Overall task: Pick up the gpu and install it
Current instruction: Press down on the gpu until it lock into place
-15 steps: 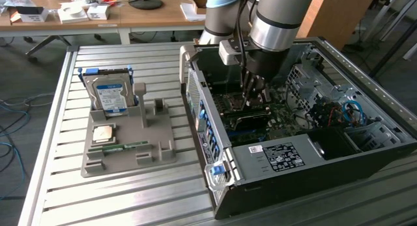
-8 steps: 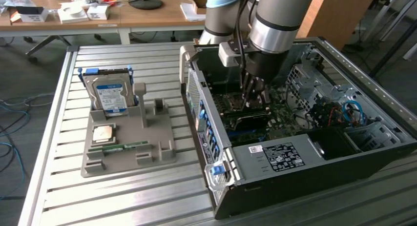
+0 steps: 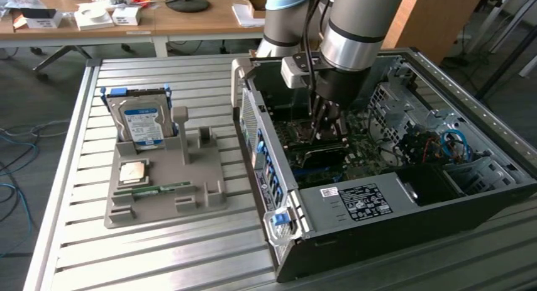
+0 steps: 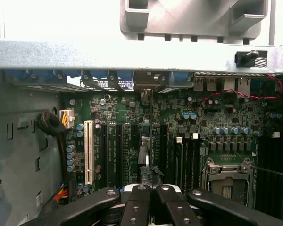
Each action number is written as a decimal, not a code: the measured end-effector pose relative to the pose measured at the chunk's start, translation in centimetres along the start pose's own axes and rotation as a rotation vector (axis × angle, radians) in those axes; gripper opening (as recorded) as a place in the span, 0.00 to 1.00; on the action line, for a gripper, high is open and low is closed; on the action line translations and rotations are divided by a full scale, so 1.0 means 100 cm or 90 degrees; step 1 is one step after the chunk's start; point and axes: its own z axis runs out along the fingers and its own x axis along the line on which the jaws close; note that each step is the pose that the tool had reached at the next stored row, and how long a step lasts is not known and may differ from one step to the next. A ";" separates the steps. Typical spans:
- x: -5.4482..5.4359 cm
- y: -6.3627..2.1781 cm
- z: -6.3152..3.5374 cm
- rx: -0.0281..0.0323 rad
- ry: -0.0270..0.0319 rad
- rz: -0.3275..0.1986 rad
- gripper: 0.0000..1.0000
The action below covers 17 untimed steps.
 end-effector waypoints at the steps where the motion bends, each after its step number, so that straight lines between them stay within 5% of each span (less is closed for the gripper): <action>1: 0.000 0.0000 0.0000 0.0000 0.0000 0.000 0.11; 17: -0.002 0.0004 0.0029 0.0002 -0.0004 0.000 0.11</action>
